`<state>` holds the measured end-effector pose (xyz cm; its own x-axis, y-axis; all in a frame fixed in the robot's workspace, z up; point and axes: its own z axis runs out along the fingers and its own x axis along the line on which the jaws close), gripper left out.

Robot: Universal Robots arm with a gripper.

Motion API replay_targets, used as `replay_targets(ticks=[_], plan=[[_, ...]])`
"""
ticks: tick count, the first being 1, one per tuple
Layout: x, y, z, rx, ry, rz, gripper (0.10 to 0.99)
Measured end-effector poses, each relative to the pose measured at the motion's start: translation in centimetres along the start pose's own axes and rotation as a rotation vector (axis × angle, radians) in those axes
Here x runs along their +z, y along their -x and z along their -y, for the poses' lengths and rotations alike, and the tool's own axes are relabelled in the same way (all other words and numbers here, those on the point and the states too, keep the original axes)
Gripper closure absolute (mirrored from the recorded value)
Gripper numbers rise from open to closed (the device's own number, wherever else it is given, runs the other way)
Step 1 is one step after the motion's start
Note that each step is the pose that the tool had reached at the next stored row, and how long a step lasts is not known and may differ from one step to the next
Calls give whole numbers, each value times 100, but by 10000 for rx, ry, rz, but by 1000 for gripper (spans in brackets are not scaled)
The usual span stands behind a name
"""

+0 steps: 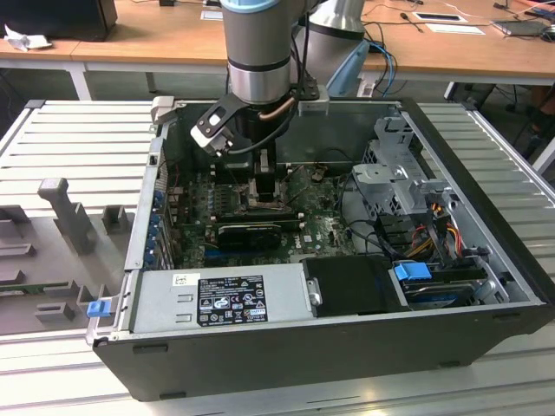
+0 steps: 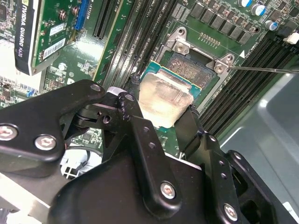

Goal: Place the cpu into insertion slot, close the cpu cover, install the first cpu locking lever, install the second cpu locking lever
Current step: 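Place the cpu into insertion slot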

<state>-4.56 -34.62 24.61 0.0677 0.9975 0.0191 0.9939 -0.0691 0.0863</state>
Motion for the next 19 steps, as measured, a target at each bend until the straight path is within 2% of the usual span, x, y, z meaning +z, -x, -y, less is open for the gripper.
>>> replay_targets(ticks=[5, 8, 11, 13, 19], plan=[[20, -4, 4, 4, 0, 2, 545], [57, -16, 11, -45, -1, -3, 545], [89, -20, 14, -630, -12, -62, 545], [109, -46, 17, -795, -15, -76, 545], [195, -120, 30, -797, -16, -77, 545]])
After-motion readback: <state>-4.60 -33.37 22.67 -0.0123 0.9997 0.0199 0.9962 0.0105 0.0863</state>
